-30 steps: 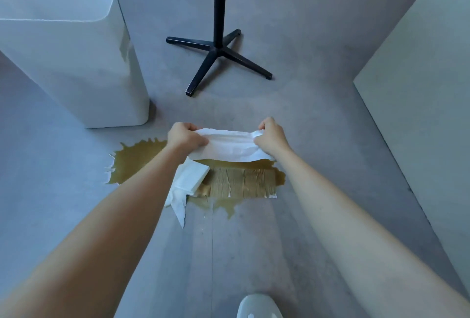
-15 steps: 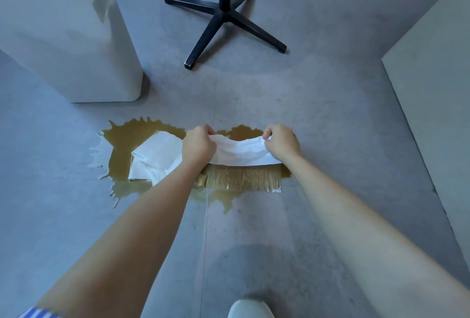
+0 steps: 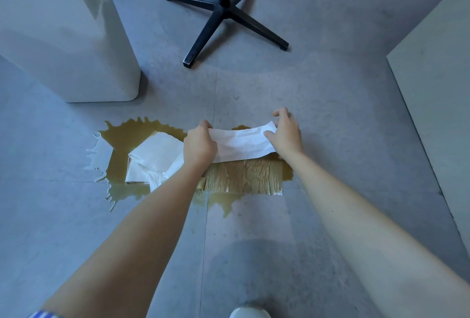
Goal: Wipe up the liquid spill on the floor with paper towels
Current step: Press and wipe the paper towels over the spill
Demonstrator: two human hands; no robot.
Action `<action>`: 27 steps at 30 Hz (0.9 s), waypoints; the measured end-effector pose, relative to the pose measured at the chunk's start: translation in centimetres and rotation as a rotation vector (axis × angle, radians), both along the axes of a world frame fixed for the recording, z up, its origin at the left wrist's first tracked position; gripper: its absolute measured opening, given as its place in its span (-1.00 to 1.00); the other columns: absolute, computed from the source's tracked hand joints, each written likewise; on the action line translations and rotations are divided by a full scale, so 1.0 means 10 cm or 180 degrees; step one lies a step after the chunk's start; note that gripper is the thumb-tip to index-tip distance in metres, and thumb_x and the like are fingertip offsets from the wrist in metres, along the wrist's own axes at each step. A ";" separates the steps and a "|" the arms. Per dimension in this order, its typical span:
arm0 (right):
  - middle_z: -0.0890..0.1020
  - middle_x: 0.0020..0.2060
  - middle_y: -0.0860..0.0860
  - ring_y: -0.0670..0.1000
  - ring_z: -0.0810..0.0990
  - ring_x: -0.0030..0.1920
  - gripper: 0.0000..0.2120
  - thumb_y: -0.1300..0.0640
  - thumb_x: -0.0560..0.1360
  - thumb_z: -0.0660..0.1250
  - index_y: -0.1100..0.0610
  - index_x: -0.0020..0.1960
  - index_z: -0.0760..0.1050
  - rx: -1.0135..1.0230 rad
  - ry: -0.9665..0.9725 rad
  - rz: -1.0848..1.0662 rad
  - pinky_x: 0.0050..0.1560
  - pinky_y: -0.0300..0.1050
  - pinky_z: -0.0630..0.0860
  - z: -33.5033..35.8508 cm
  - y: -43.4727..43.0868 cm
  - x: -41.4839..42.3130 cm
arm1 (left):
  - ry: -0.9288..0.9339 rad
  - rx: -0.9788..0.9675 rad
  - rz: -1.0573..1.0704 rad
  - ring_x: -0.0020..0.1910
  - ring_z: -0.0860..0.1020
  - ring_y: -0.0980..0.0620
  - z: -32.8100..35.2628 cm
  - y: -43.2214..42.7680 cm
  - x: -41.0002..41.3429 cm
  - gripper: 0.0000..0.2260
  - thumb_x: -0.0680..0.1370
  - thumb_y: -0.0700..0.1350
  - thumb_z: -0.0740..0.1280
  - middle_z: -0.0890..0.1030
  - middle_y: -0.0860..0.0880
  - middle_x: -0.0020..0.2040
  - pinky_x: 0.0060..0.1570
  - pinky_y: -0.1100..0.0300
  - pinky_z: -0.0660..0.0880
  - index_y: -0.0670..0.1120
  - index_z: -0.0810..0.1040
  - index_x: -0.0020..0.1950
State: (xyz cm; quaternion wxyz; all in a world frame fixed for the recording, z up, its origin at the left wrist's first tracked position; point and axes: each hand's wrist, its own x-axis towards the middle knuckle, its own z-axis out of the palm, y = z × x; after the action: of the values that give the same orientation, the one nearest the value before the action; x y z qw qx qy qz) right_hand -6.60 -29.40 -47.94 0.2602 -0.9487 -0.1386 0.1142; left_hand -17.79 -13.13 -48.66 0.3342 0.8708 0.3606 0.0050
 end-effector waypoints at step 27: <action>0.28 0.37 0.09 0.16 0.23 0.37 -0.51 0.01 0.52 0.21 0.06 0.42 0.28 -0.1515 -0.0525 0.1480 0.27 0.08 0.26 -0.12 0.26 -0.64 | 0.0408 0.1207 -0.0523 0.23 0.35 -0.09 -0.10 0.31 -0.79 -0.37 0.35 0.25 0.39 0.38 -0.04 0.22 0.19 0.01 0.24 -0.04 0.37 0.29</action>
State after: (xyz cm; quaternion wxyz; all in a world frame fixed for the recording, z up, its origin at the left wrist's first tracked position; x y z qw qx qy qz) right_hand -13.01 -26.76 -49.18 -0.0135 -0.9319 -0.3412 0.1225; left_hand -25.65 -10.02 -49.62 0.1401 0.9430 0.3016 -0.0100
